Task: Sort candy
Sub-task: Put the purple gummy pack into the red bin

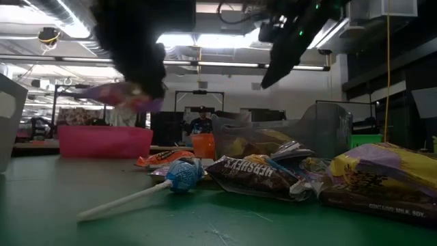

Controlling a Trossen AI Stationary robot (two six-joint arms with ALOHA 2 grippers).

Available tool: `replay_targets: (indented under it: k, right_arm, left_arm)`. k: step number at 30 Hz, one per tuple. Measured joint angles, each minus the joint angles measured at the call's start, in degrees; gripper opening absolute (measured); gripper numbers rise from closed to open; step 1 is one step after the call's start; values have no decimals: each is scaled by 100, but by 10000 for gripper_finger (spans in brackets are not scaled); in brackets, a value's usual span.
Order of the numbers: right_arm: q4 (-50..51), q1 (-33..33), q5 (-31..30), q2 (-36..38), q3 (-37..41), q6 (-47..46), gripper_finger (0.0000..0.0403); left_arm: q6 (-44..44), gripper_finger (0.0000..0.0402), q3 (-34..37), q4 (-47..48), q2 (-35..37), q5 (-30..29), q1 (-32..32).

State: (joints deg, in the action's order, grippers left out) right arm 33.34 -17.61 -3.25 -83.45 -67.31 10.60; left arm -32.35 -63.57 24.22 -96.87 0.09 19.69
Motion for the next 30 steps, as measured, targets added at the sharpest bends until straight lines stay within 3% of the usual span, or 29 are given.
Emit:
replay_targets:
  k: [9, 17, 24, 30]
  right_arm:
    - [1493, 424, 241, 142, -937, -139, 262]
    - [2121, 1222, 241, 139, -1156, -143, 262]
    - [2528, 2078, 243, 137, -1154, -279, 262]
    - [2586, 2699, 243, 137, -1154, -834, 262]
  left_arm:
    - [459, 0, -7, 1251, 1160, -912, -1017]
    - [1167, 0, -13, 2822, 1682, -2416, -2583]
    - [1494, 0, -13, 3223, 1615, -2890, -3890]
    - [1494, 0, -13, 3189, 1610, -2918, -4518]
